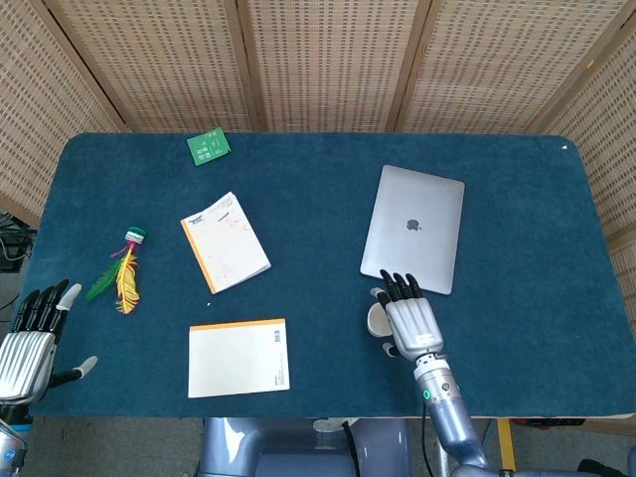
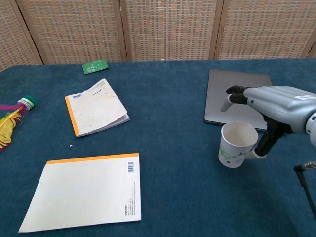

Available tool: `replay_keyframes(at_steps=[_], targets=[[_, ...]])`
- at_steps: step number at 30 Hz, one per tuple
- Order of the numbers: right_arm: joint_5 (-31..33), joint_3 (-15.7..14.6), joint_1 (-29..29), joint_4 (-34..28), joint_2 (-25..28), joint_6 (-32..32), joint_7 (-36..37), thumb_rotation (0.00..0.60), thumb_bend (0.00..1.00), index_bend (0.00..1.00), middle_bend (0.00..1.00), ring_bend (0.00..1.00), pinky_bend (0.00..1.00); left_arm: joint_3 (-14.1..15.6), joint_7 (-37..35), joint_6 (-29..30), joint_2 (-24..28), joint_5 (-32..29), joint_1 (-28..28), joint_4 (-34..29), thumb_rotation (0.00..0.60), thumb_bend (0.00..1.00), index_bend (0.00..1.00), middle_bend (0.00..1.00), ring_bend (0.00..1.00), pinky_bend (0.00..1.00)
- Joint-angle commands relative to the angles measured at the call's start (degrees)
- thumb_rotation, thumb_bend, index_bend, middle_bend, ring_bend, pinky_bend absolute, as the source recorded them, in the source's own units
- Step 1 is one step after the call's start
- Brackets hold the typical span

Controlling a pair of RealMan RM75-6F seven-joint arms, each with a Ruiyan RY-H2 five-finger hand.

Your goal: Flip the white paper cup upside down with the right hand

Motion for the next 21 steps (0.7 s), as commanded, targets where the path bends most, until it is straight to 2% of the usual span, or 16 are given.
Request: replay_keyframes(at_steps=[1, 11, 21], targets=[[1.52, 0.08, 0.76, 0.86, -0.69, 0.67, -0.64, 0.6, 0.26, 0.26, 0.0, 0.0, 0.0, -0.03, -0.02, 0.16, -0.12, 0.13, 0.01, 0.09, 0.6, 0.14, 0.0, 0.0, 0.0, 0.0], [3.55, -0.33, 2.8, 4.16, -2.46, 1.02, -0.42, 0.6, 0.26, 0.33, 0.0, 0.0, 0.0, 0.28, 0.33, 0.35, -0.24, 0.72, 0.08, -0.22, 0.6, 0.15, 0.0, 0.0, 0.0, 0.0], [3.01, -0.69, 3.9, 5.95, -3.78, 2.11, 1.0, 0.6, 0.27, 0.43, 0.01, 0.0, 0.03, 0.18, 0.02, 0.12, -0.19, 0.38, 0.0, -0.08, 0.6, 0.15, 0.0, 0.0, 0.0, 0.0]])
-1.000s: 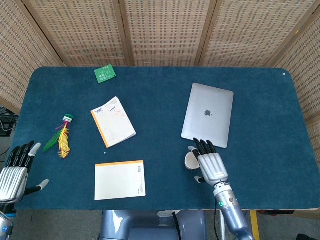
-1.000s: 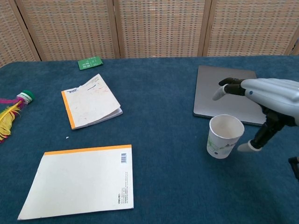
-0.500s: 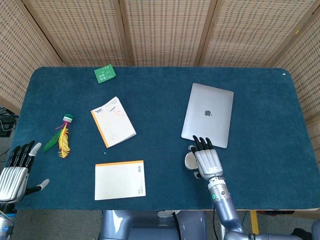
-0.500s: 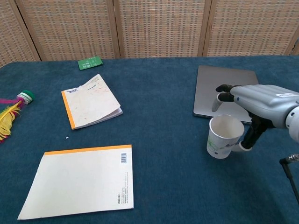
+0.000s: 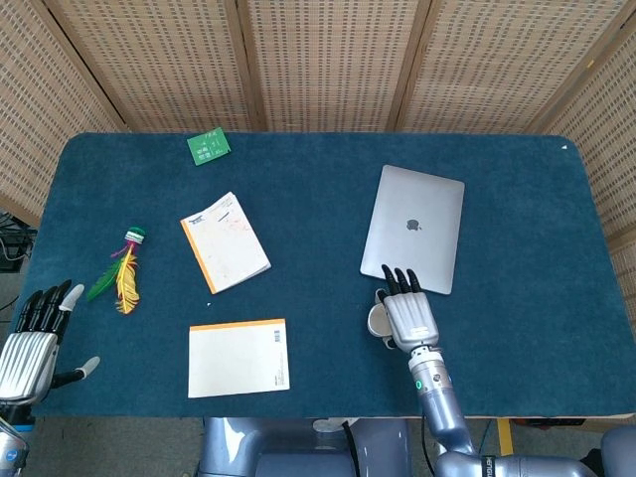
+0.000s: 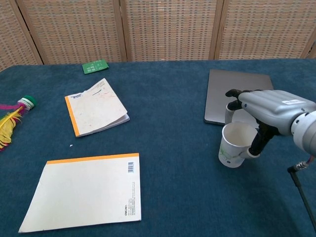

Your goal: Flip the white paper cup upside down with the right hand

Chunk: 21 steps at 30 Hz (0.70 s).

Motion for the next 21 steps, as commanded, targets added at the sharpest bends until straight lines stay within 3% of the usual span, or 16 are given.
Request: replay_keyframes(at_steps=[1, 9, 14, 21], targets=[[-0.51, 0.3, 0.18, -0.31, 0.04, -0.05, 1.63, 0.6, 0.27, 0.43, 0.01, 0.0, 0.03, 0.02, -0.01, 0.06, -0.05, 0.04, 0.02, 0.07, 0.6, 0.15, 0.0, 0.0, 0.0, 0.0], [-2.96, 3.12, 0.65, -1.47, 0.68, -1.51, 10.57, 0.6, 0.27, 0.45, 0.03, 0.0, 0.04, 0.03, 0.4, -0.41, -0.28, -0.18, -0.15, 0.19, 0.6, 0.15, 0.0, 0.0, 0.0, 0.0], [-1.07, 6.14, 1.17, -1.67, 0.84, -4.63, 18.44, 0.6, 0.27, 0.45, 0.03, 0.0, 0.04, -0.06, 0.45, -0.73, -0.54, -0.5, -0.29, 0.39, 0.6, 0.15, 0.0, 0.0, 0.0, 0.0], [3.64, 9.74, 3.46, 3.41, -1.45, -8.08, 24.21, 0.6, 0.27, 0.45, 0.03, 0.0, 0.04, -0.13, 0.43, -0.36, -0.46, -0.42, -0.2, 0.27, 0.6, 0.15, 0.0, 0.0, 0.0, 0.0]])
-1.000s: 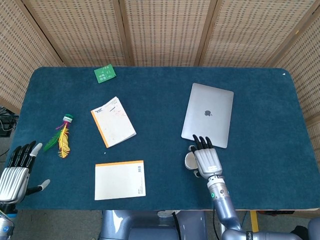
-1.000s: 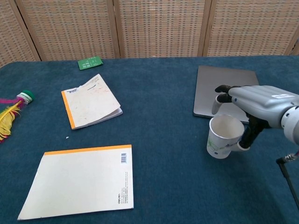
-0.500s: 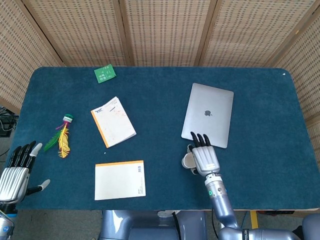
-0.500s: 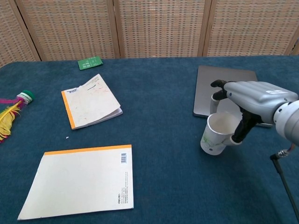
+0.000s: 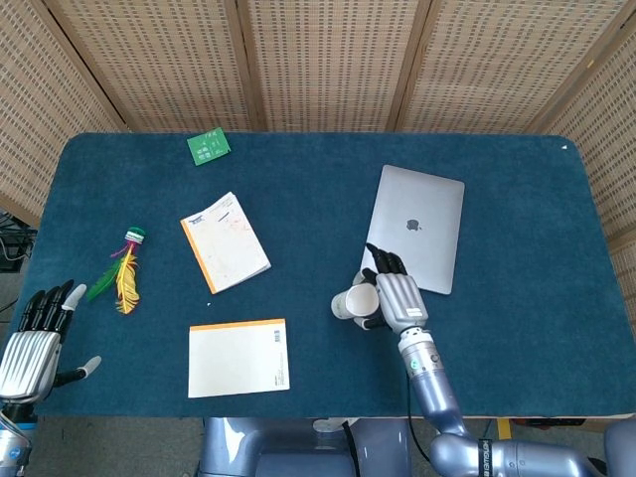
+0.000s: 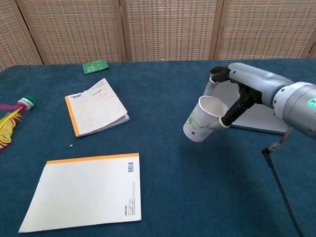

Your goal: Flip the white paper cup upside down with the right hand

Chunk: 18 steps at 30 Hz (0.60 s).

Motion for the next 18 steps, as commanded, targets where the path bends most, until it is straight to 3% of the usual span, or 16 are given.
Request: replay_keyframes(at_steps=[1, 11, 18], targets=[[3.32, 2.22, 1.62, 3.44, -1.7, -2.27, 3.15, 0.6, 0.27, 0.45, 0.03, 0.0, 0.04, 0.02, -0.16, 0.29, 0.05, 0.2, 0.1, -0.03, 0.6, 0.15, 0.0, 0.0, 0.0, 0.0], [5.77, 3.63, 2.57, 10.65, -4.14, -4.34, 9.51, 0.6, 0.27, 0.46, 0.03, 0.0, 0.04, 0.11, 0.06, -0.33, -0.15, -0.03, -0.12, 0.12, 0.6, 0.15, 0.0, 0.0, 0.0, 0.0], [6.49, 2.99, 2.73, 13.4, -4.02, -5.85, 11.33, 0.6, 0.27, 0.46, 0.03, 0.0, 0.04, 0.09, 0.21, -0.32, -0.27, -0.1, -0.12, 0.12, 0.6, 0.15, 0.0, 0.0, 0.0, 0.0]])
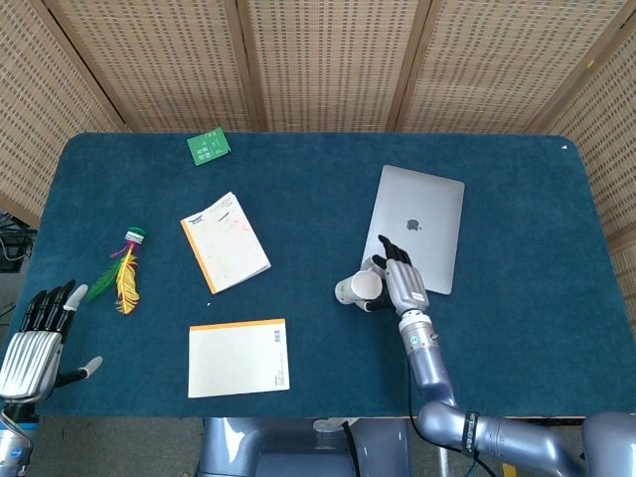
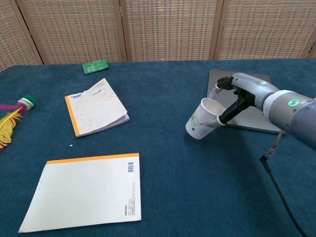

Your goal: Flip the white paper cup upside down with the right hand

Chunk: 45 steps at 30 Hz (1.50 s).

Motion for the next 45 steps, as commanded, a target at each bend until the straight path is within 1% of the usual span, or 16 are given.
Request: replay_keyframes(at_steps=[1, 8, 16, 21, 25, 30, 36, 40, 45], targets=[[0.12, -0.52, 0.0, 0.73, 0.16, -0.27, 0.22, 0.6, 0.27, 0.46, 0.03, 0.0, 0.04, -0.02, 0.01, -0.03, -0.01, -0.04, -0.02, 0.0, 0.6, 0.15, 0.0, 0.0, 0.0, 0.0], [0.34, -2.05, -0.16, 2.4, 1.67, 0.56, -1.68, 0.6, 0.27, 0.43, 0.01, 0.0, 0.01, 0.19, 0.52, 0.18, -0.22, 0.42, 0.03, -0.08, 0.6, 0.15, 0.0, 0.0, 0.0, 0.0], [-0.31, -4.25, -0.54, 3.17, 2.5, 3.02, -5.11, 0.6, 0.27, 0.3, 0.0, 0.0, 0.0, 0.29, 0.75, 0.12, -0.32, 0.53, 0.01, -0.05, 0.6, 0.15, 0.0, 0.0, 0.0, 0.0], [-4.2, -6.46, -0.89, 3.46, 1.44, 6.29, -7.01, 0.6, 0.27, 0.24, 0.0, 0.0, 0.0, 0.37, 1.11, -0.07, -0.5, 0.54, -0.06, -0.05, 0.6, 0.15, 0.0, 0.0, 0.0, 0.0], [-7.34, -8.33, -0.61, 4.37, -1.23, 9.73, -10.68, 0.6, 0.27, 0.26, 0.0, 0.0, 0.0, 0.3, 0.87, 0.28, -0.4, 0.59, 0.05, -0.13, 0.6, 0.15, 0.0, 0.0, 0.0, 0.0], [-7.0, -8.91, -0.2, 3.13, -3.92, 10.67, -14.38, 0.6, 0.27, 0.29, 0.0, 0.0, 0.0, 0.2, 0.29, 0.41, -0.19, 0.45, 0.11, -0.15, 0.6, 0.15, 0.0, 0.0, 0.0, 0.0], [-5.22, -8.31, 0.8, 4.12, -7.31, 11.62, -19.37, 0.6, 0.27, 0.3, 0.0, 0.0, 0.0, 0.28, -0.35, 0.6, 0.07, 0.74, 0.16, -0.22, 0.6, 0.15, 0.0, 0.0, 0.0, 0.0], [-5.11, -7.51, 1.22, 5.1, -8.86, 12.99, -21.56, 0.6, 0.28, 0.34, 0.0, 0.0, 0.0, 0.34, -0.48, 0.37, 0.03, 0.75, 0.07, -0.1, 0.6, 0.16, 0.0, 0.0, 0.0, 0.0], [-5.39, -7.25, 1.89, 6.36, -10.54, 14.88, -25.53, 0.6, 0.27, 0.38, 0.0, 0.0, 0.01, 0.44, -0.33, 0.31, 0.02, 0.87, 0.06, -0.18, 0.6, 0.16, 0.0, 0.0, 0.0, 0.0]])
